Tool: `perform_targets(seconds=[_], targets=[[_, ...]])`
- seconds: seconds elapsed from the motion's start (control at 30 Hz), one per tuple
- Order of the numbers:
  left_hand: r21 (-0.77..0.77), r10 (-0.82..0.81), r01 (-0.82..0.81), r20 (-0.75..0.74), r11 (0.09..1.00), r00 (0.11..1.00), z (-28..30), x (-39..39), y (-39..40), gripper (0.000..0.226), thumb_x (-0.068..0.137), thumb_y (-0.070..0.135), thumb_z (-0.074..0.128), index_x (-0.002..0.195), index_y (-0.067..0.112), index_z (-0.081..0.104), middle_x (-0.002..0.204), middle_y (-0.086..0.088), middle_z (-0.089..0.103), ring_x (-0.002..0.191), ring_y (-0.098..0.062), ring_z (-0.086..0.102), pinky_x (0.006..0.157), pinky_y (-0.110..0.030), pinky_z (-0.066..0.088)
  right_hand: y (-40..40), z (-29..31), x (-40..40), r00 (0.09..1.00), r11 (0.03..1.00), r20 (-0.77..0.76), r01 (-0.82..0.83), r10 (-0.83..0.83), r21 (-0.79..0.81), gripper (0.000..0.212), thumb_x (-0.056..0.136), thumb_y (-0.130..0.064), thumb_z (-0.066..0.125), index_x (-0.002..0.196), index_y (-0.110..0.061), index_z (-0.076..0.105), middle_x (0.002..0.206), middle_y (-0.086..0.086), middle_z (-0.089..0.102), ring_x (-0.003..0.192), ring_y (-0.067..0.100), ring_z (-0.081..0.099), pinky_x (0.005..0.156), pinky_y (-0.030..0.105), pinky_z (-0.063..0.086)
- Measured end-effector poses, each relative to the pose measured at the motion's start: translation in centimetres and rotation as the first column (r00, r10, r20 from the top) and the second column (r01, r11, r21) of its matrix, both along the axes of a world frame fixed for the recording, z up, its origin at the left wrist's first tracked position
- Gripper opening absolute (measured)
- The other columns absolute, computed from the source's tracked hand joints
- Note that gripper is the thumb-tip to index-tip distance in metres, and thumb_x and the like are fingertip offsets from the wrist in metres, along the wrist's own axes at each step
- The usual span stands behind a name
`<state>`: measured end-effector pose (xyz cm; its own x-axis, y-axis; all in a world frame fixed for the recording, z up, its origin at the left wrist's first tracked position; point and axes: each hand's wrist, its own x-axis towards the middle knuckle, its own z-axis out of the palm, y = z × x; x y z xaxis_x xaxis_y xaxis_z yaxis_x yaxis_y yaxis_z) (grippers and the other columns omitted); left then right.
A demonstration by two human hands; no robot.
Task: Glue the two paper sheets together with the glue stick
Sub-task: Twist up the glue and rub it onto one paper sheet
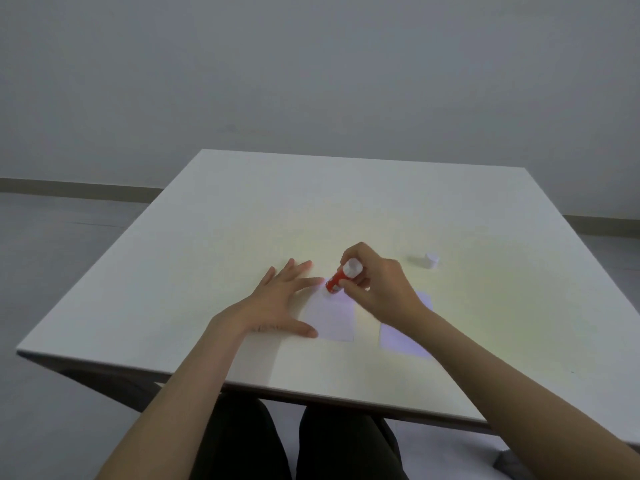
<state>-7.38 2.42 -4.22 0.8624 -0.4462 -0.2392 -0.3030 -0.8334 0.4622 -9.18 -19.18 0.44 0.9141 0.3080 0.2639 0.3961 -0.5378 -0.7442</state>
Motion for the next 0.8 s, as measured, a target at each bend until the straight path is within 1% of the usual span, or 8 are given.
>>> perform_targets(seconds=[0.07, 0.1, 0.2, 0.37, 0.6, 0.67, 0.77, 0.8], targets=[[0.011, -0.005, 0.005, 0.005, 1.0, 1.0, 0.0, 0.0, -0.1, 0.094, 0.067, 0.057, 0.073, 0.145, 0.042, 0.021, 0.16, 0.013, -0.004, 0.145, -0.008, -0.019, 0.116, -0.037, -0.016, -0.4, 0.2, 0.5, 0.998, 0.998, 0.001, 0.057, -0.057, 0.004, 0.019, 0.083, -0.002, 0.061, 0.097, -0.011, 0.051, 0.068, -0.02, 0.063, 0.06, 0.002, 0.06, 0.059, 0.023, 0.049], [0.013, -0.007, 0.007, 0.007, 1.0, 1.0, 0.0, 0.0, -0.1, 0.095, 0.067, 0.057, 0.073, 0.145, 0.042, 0.021, 0.16, 0.013, -0.004, 0.145, -0.008, -0.019, 0.116, -0.037, -0.016, -0.6, 0.2, 0.4, 0.998, 0.998, -0.003, 0.062, -0.062, 0.002, 0.019, 0.083, -0.002, 0.061, 0.096, -0.012, 0.051, 0.068, -0.02, 0.063, 0.061, 0.004, 0.06, 0.06, 0.026, 0.05], [-0.02, 0.007, -0.007, -0.006, 1.0, 1.0, 0.0, -0.1, 0.0, 0.095, 0.066, 0.055, 0.074, 0.145, 0.042, 0.023, 0.16, 0.015, -0.004, 0.144, -0.004, -0.02, 0.116, -0.034, -0.017, -0.5, -0.2, -0.9, 1.0, 1.0, -0.011, -0.02, 0.02, -0.015, 0.02, 0.083, -0.003, 0.059, 0.095, -0.015, 0.05, 0.077, -0.005, 0.073, 0.068, 0.017, 0.066, 0.065, 0.035, 0.055], [-0.074, 0.028, -0.03, -0.021, 0.997, 0.999, 0.0, -0.2, 0.0, 0.094, 0.065, 0.053, 0.077, 0.143, 0.044, 0.026, 0.159, 0.018, -0.002, 0.143, 0.0, -0.02, 0.116, -0.032, -0.017, -0.4, -0.7, -2.0, 0.996, 0.996, -0.014, -0.09, 0.09, 0.01, 0.021, 0.082, -0.004, 0.062, 0.097, -0.013, 0.052, 0.08, 0.003, 0.071, 0.069, 0.018, 0.066, 0.068, 0.034, 0.055], [0.006, 0.002, -0.002, 0.01, 1.0, 1.0, 0.0, 0.0, 0.0, 0.095, 0.067, 0.055, 0.073, 0.145, 0.04, 0.021, 0.16, 0.014, -0.004, 0.144, -0.005, -0.018, 0.117, -0.035, -0.015, -2.4, -0.4, 0.1, 0.995, 0.994, -0.019, 0.102, -0.102, 0.025, 0.019, 0.082, -0.005, 0.064, 0.096, -0.01, 0.052, 0.081, 0.009, 0.069, 0.072, 0.027, 0.067, 0.065, 0.034, 0.053], [-0.002, 0.002, -0.002, 0.013, 1.0, 1.0, 0.0, -0.1, 0.0, 0.095, 0.067, 0.055, 0.074, 0.145, 0.04, 0.022, 0.16, 0.014, -0.003, 0.145, -0.005, -0.017, 0.116, -0.034, -0.015, -2.6, -0.2, -0.3, 0.995, 0.994, -0.006, 0.101, -0.101, 0.034, 0.018, 0.083, -0.002, 0.062, 0.095, -0.009, 0.05, 0.083, 0.005, 0.072, 0.074, 0.023, 0.069, 0.067, 0.031, 0.055], [-0.047, 0.02, -0.021, -0.003, 0.999, 1.0, 0.0, -0.2, 0.0, 0.097, 0.061, 0.06, 0.073, 0.143, 0.042, 0.025, 0.159, 0.017, -0.001, 0.143, -0.001, -0.017, 0.116, -0.032, -0.015, -1.9, -0.4, -2.5, 0.999, 1.0, 0.024, -0.024, 0.024, 0.01, 0.016, 0.083, 0.0, 0.062, 0.094, -0.006, 0.051, 0.081, -0.008, 0.073, 0.074, 0.011, 0.068, 0.066, 0.014, 0.051], [-0.061, 0.027, -0.028, -0.011, 0.998, 1.0, 0.0, -0.2, 0.0, 0.098, 0.057, 0.062, 0.071, 0.142, 0.043, 0.026, 0.16, 0.017, 0.0, 0.142, 0.001, -0.017, 0.116, -0.031, -0.015, -1.6, -0.5, -3.4, 0.997, 0.997, 0.038, -0.071, 0.071, -0.013, 0.016, 0.083, -0.001, 0.062, 0.093, -0.008, 0.052, 0.082, -0.009, 0.072, 0.075, 0.01, 0.067, 0.067, 0.013, 0.05]])
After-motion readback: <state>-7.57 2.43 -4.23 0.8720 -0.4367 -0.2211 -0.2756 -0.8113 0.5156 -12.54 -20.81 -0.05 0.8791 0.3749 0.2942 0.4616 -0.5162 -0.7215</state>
